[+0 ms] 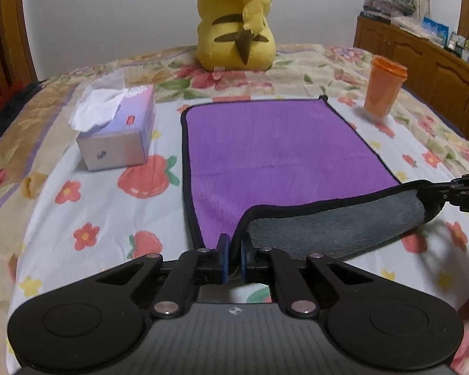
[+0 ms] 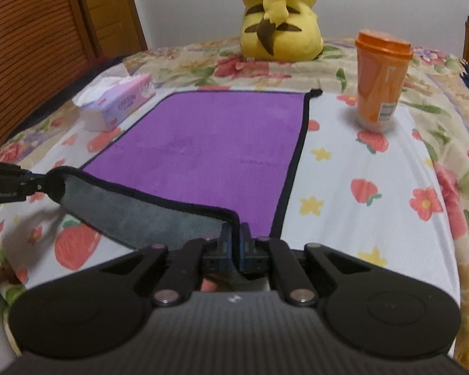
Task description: Fold towel
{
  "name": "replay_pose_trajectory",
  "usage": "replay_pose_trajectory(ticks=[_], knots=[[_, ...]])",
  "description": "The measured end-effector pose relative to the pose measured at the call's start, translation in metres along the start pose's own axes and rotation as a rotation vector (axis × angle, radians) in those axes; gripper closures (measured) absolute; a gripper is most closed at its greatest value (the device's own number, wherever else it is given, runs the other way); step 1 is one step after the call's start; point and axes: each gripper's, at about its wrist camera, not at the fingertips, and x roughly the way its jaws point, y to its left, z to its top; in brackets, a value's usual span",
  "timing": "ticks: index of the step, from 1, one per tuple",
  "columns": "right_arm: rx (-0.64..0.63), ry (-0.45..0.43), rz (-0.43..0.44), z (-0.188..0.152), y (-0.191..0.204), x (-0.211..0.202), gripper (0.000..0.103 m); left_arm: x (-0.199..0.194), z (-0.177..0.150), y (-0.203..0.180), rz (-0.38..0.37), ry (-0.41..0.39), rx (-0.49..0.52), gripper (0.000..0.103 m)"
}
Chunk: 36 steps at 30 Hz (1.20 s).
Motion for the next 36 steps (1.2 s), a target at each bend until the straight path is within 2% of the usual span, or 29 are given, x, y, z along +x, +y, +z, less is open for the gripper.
replay_pose_trajectory(ticks=[10, 21, 29, 36], knots=[[-0.013, -0.065, 0.006, 0.011, 0.0, -0.005, 0.098, -0.013, 0.013, -0.004, -0.01, -0.084, -0.024, 0.094], [-0.014, -0.09, 0.01, 0.022, -0.005, 0.002, 0.098, -0.012, 0.025, -0.008, -0.006, -0.123, -0.01, 0.094], [-0.027, -0.146, 0.014, 0.033, -0.002, -0.008, 0.098, -0.02, 0.04, -0.014, 0.003, -0.178, 0.006, 0.094], [-0.03, -0.174, 0.01, 0.046, -0.007, -0.003, 0.098, -0.011, 0.052, -0.012, 0.008, -0.192, 0.02, 0.094]])
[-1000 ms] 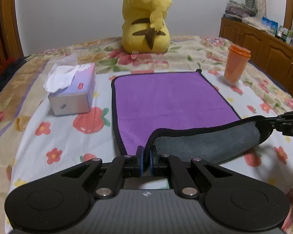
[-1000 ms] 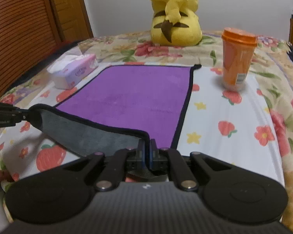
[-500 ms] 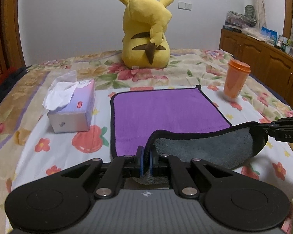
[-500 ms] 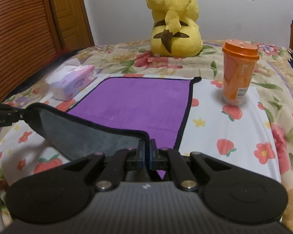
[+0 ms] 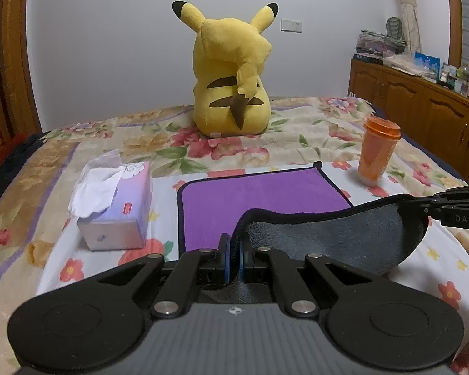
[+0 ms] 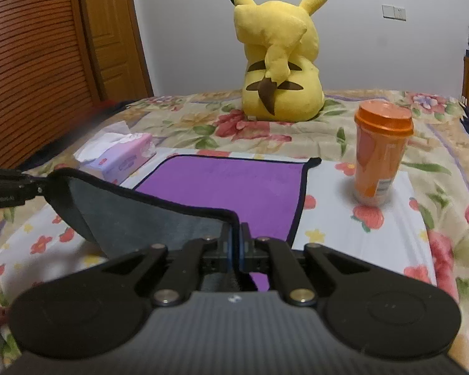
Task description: Fold towel
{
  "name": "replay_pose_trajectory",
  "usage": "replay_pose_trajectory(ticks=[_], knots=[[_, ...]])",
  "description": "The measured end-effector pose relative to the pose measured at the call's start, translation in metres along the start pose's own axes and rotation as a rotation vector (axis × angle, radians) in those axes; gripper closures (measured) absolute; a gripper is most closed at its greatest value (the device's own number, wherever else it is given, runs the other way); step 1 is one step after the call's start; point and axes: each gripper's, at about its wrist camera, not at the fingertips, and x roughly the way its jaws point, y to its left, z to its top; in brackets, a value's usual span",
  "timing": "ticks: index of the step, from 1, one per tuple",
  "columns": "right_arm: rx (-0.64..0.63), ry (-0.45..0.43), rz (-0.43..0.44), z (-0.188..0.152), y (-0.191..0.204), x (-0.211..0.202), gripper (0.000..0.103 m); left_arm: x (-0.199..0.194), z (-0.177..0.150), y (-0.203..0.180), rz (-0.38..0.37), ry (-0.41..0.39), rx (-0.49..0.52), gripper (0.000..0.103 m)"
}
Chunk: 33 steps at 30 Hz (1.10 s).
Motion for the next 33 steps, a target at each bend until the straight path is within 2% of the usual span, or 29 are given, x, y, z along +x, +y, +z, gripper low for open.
replay_pose_trajectory(ticks=[7, 12, 21, 33], knots=[[-0.031, -0.011, -0.01, 0.004, -0.002, 0.013, 0.098, 0.017, 0.004, 0.0, -0.006, 0.007, 0.03, 0.094], [-0.052, -0.014, -0.015, 0.008, -0.003, 0.02, 0.098, 0.02, 0.014, 0.003, 0.006, -0.031, 0.019, 0.094], [-0.059, -0.062, -0.011, 0.028, -0.01, 0.022, 0.098, 0.02, 0.031, 0.002, 0.032, -0.086, 0.02, 0.094], [-0.128, -0.075, -0.046, 0.055, -0.016, 0.044, 0.098, 0.039, 0.056, 0.002, 0.054, -0.099, 0.035, 0.094]])
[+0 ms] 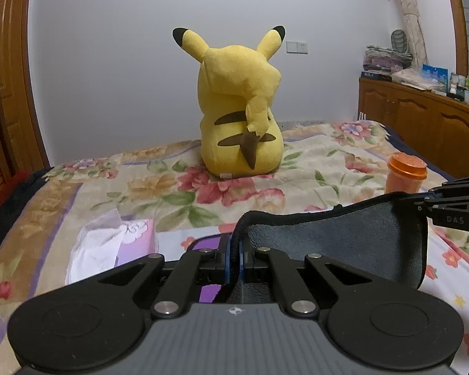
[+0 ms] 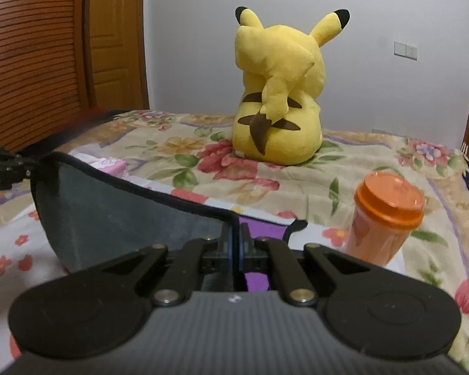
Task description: Fold towel
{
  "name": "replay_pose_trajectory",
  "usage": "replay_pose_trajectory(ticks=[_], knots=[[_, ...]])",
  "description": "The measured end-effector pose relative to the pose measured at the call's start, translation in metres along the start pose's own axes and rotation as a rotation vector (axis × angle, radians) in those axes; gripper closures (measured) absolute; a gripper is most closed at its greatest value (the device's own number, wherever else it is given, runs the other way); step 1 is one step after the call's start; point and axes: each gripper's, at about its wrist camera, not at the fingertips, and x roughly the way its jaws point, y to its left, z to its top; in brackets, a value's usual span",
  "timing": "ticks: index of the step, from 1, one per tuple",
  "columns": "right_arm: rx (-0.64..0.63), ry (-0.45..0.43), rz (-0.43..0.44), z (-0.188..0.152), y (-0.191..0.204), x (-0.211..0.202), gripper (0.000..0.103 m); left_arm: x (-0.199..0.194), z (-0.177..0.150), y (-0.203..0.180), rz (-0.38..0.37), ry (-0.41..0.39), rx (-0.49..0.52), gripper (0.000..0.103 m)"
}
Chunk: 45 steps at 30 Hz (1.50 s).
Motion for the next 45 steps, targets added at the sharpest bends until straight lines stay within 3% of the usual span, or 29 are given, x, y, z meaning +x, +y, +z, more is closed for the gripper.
replay_pose_trajectory(ticks=[20, 24, 31, 45], knots=[[-0.102, -0.017, -0.094, 0.016, -0.013, 0.06, 0.098, 0.072, 0.018, 0.016, 0.031, -0.004, 0.011, 0.094], [-0.12, -0.005, -0.105, 0.016, -0.013, 0.076, 0.098, 0.092, 0.016, 0.016, 0.042, 0.01, 0.017, 0.094], [-0.172, 0.027, -0.116, 0.011, -0.012, 0.103, 0.098, 0.129, 0.0, 0.029, 0.067, 0.067, -0.057, 0.094], [-0.153, 0.118, -0.118, -0.011, -0.017, 0.139, 0.098, 0.172, -0.016, 0.027, 0.095, 0.151, -0.005, 0.094]])
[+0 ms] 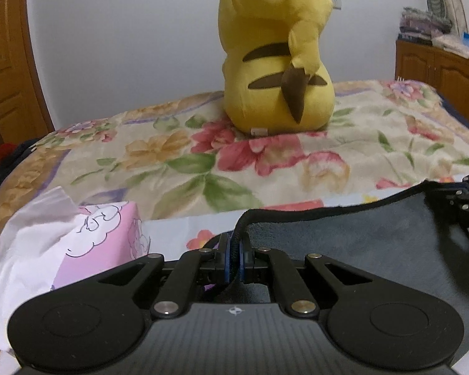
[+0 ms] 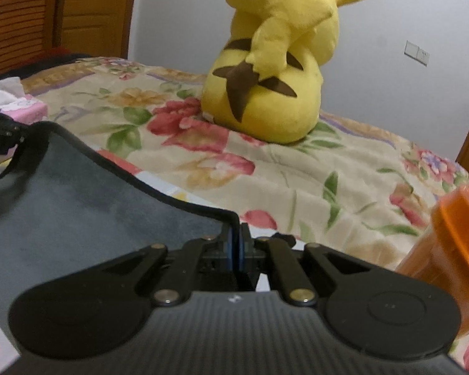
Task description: Fold towel
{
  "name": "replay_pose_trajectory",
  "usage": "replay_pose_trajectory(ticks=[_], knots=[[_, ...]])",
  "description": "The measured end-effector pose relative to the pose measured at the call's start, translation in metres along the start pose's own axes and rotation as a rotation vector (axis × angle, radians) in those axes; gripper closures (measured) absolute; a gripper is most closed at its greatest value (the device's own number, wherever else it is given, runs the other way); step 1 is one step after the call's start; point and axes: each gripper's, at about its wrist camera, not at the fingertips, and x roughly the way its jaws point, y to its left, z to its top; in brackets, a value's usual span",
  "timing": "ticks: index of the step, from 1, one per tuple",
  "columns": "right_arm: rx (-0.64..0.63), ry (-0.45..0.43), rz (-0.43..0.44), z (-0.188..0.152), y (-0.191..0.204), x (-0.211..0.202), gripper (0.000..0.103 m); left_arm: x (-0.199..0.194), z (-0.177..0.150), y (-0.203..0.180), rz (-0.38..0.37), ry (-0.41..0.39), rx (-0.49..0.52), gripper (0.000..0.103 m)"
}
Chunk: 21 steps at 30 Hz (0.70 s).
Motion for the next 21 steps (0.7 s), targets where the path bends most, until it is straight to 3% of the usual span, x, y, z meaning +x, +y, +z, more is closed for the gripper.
replay_pose_trajectory(ticks=[5, 7, 9, 14, 16, 21], knots=[[-0.014, 0.018, -0.007, -0.001, 0.0, 0.006, 0.098, 0.005, -0.002, 0.004, 0.01, 0.019, -0.021, 0.091], [-0.009, 0.018, -0.008, 0.0, 0.0, 0.006, 0.096, 0.005, -0.002, 0.004, 0.014, 0.025, -0.02, 0.082], [-0.003, 0.017, -0.017, -0.001, -0.001, 0.006, 0.09, 0.004, -0.003, 0.004, 0.009, 0.026, -0.027, 0.065], [-0.005, 0.023, -0.028, 0.0, 0.0, 0.001, 0.086, -0.004, -0.003, 0.001, -0.002, 0.023, -0.026, 0.047], [0.0, 0.019, -0.03, 0.001, -0.001, -0.004, 0.055, -0.01, -0.002, 0.0, -0.005, 0.022, -0.023, 0.044], [0.015, 0.004, -0.027, 0.008, -0.002, -0.021, 0.052, -0.029, 0.004, -0.005, -0.004, 0.003, -0.003, 0.032]])
